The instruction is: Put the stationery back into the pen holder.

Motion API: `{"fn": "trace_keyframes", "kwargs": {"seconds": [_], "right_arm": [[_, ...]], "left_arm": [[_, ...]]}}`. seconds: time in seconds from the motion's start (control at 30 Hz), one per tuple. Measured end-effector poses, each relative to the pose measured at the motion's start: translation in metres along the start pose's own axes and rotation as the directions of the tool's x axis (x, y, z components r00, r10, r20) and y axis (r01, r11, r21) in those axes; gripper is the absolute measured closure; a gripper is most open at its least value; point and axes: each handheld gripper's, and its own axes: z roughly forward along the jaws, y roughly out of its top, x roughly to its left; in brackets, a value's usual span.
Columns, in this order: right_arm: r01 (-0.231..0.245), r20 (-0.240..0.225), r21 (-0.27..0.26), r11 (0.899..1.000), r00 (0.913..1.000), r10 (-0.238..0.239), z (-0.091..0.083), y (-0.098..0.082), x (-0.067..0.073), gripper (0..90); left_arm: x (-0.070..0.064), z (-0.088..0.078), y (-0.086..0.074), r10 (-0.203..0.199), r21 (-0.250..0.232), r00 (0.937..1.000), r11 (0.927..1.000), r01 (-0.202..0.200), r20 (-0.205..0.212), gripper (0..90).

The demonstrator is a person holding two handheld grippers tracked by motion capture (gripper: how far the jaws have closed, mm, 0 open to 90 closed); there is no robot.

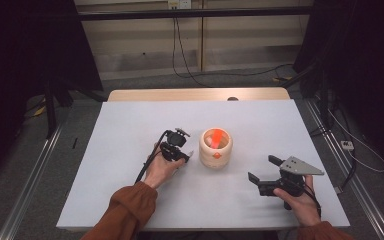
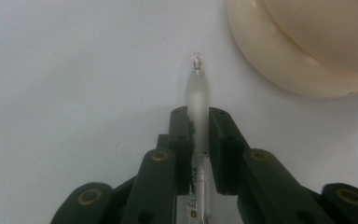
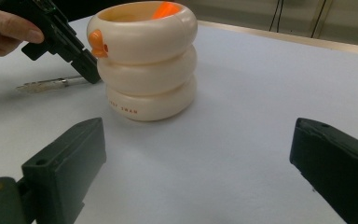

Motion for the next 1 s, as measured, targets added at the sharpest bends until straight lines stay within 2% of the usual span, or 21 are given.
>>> {"fn": "trace_keyframes", "kwargs": {"seconds": [0.07, 0.13, 0.23, 0.27, 0.33, 0.37, 0.47, 0.5, 0.53, 0.6, 0.67, 0.73, 0.77, 0.8, 0.83, 0.9, 0.97, 1.0], "right_arm": [[0.0, 0.0, 0.001, 1.0, 1.0, 0.0, 0.0, 0.0, 0.0, 3.3], [0.0, 0.0, 0.001, 1.0, 1.0, 0.0, 0.0, 0.0, 0.0, 3.3], [-0.002, 0.001, 0.0, 1.0, 1.0, 0.002, 0.0, 0.0, 0.0, 3.3], [0.0, 0.0, 0.0, 1.0, 1.0, 0.0, 0.0, 0.0, 0.0, 3.3], [-0.001, 0.001, -0.001, 1.0, 1.0, 0.001, -0.001, 0.0, 0.0, 3.3], [-0.001, 0.001, -0.001, 1.0, 1.0, 0.001, -0.001, 0.0, 0.0, 3.3], [-0.001, 0.001, -0.001, 1.0, 1.0, 0.001, -0.001, 0.0, 0.0, 3.3], [-0.001, 0.003, 0.0, 1.0, 1.0, 0.001, -0.001, 0.0, 0.0, 3.3], [-0.001, 0.001, -0.001, 1.0, 1.0, 0.001, -0.001, 0.0, 0.0, 3.3], [0.0, 0.005, -0.004, 1.0, 1.0, 0.0, -0.001, 0.001, 0.0, 3.3], [-0.002, 0.009, -0.009, 1.0, 1.0, 0.002, -0.001, 0.001, 0.0, 3.3], [-0.002, 0.01, -0.012, 1.0, 0.9999, 0.002, -0.002, 0.002, -0.001, 3.3], [-0.003, 0.011, -0.011, 1.0, 0.9999, 0.003, -0.002, 0.002, -0.001, 3.3], [-0.003, 0.011, -0.011, 1.0, 0.9999, 0.003, -0.002, 0.001, -0.001, 3.3], [-0.002, 0.01, -0.011, 1.0, 0.9999, 0.002, -0.002, 0.001, -0.001, 3.3], [-0.002, 0.009, -0.01, 1.0, 1.0, 0.002, -0.002, 0.002, 0.0, 3.3], [-0.002, 0.009, -0.009, 1.0, 1.0, 0.002, -0.002, 0.001, 0.0, 3.3], [-0.002, 0.009, -0.01, 1.0, 1.0, 0.002, -0.002, 0.002, -0.001, 3.3]], "left_arm": [[0.001, 0.0, 0.0, -0.014, -0.005, 0.9999, 0.9999, 0.014, 0.008, 80.7], [0.003, -0.001, -0.001, -0.012, -0.009, 0.9999, 0.9999, 0.012, 0.011, 80.7], [0.006, -0.006, -0.002, -0.025, -0.046, 0.9996, 0.9986, 0.026, 0.014, 80.7], [0.007, -0.009, -0.002, -0.024, -0.07, 0.9997, 0.9973, 0.025, 0.008, 80.7], [0.01, -0.016, -0.003, -0.035, -0.102, 0.9991, 0.9941, 0.037, 0.025, 80.7], [0.012, -0.02, -0.003, -0.028, -0.118, 0.9992, 0.9926, 0.031, 0.028, 80.7], [0.015, -0.031, -0.005, -0.036, -0.176, 0.9982, 0.9834, 0.044, 0.048, 80.7], [0.015, -0.034, -0.005, -0.034, -0.204, 0.9986, 0.9782, 0.041, 0.04, 80.7], [0.016, -0.038, -0.006, -0.022, -0.228, 0.9982, 0.973, 0.034, 0.056, 80.7], [0.017, -0.044, -0.006, -0.031, -0.267, 0.9983, 0.9626, 0.043, 0.05, 80.7], [0.018, -0.048, -0.007, -0.014, -0.307, 0.9971, 0.951, 0.037, 0.075, 80.6], [0.018, -0.053, -0.007, -0.007, -0.341, 0.9971, 0.9394, 0.033, 0.075, 80.6], [0.017, -0.056, -0.007, 0.003, -0.367, 0.9968, 0.9298, 0.027, 0.08, 80.6], [0.017, -0.058, -0.007, 0.005, -0.381, 0.9966, 0.924, 0.027, 0.083, 80.6], [0.016, -0.061, -0.008, 0.008, -0.407, 0.9963, 0.913, 0.028, 0.085, 80.6], [0.015, -0.068, -0.008, 0.02, -0.442, 0.9961, 0.8967, 0.02, 0.086, 80.6], [0.016, -0.072, -0.008, 0.028, -0.47, 0.9962, 0.8824, 0.014, 0.082, 80.6], [0.016, -0.073, -0.009, 0.028, -0.49, 0.9956, 0.8716, 0.02, 0.09, 80.6]]}}
